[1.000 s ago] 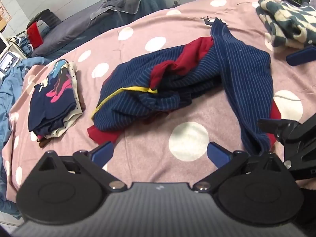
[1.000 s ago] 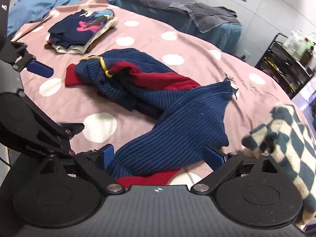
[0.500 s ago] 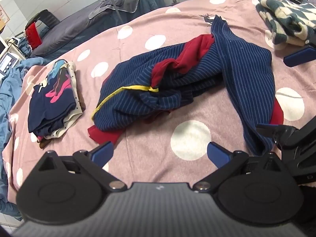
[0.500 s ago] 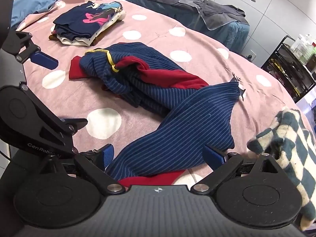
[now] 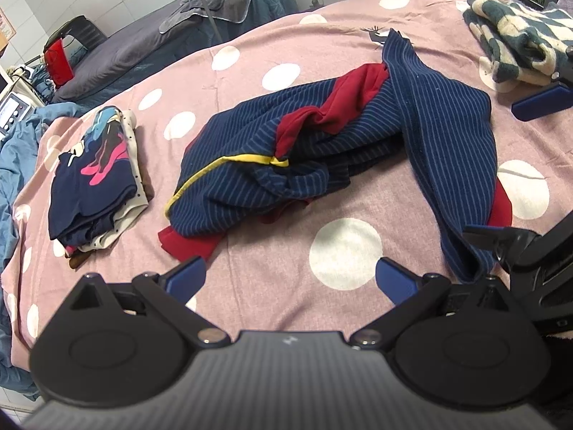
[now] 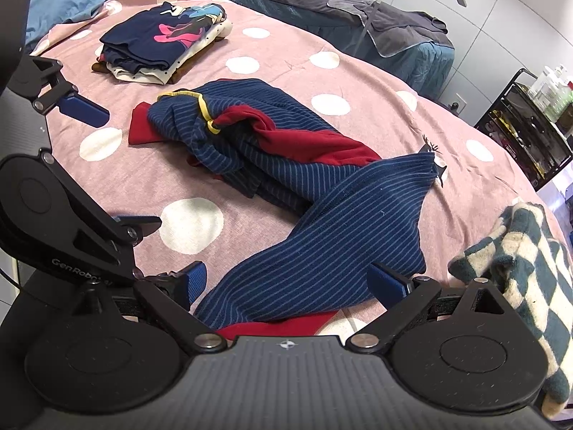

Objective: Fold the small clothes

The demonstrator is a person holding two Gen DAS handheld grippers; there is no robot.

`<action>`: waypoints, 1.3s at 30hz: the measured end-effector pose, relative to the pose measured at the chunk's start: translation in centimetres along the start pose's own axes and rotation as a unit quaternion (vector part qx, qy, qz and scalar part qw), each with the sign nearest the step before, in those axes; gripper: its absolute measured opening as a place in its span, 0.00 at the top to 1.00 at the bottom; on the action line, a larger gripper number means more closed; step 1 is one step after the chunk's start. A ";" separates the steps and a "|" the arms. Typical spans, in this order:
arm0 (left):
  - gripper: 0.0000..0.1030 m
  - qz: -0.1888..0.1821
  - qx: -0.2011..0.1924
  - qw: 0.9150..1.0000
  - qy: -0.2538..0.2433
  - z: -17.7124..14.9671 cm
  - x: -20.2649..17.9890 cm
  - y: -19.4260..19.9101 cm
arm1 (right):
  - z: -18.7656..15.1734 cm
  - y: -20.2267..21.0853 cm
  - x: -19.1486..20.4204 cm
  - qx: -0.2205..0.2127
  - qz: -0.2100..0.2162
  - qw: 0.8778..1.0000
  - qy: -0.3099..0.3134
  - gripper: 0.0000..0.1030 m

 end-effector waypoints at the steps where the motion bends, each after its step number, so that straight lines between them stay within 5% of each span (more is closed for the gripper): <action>1: 0.00 0.000 0.000 1.000 0.001 0.0 0.0 0.0 | 0.0 0.0 0.0 0.000 0.000 1.000 0.000 0.00; 39: 0.00 -0.001 0.003 1.000 0.000 -0.2 -0.2 0.2 | -0.2 0.3 0.3 -0.001 -0.001 1.000 0.005 0.00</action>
Point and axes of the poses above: each gripper's, at about its wrist camera, not at the fingertips, and y roughly against the way its jaws point, x to its left, z to its top, the point moved 8 cm from there along -y, roughly the way its jaws point, and after that the axes turned 12 degrees about -x, right-handed, at the moved point
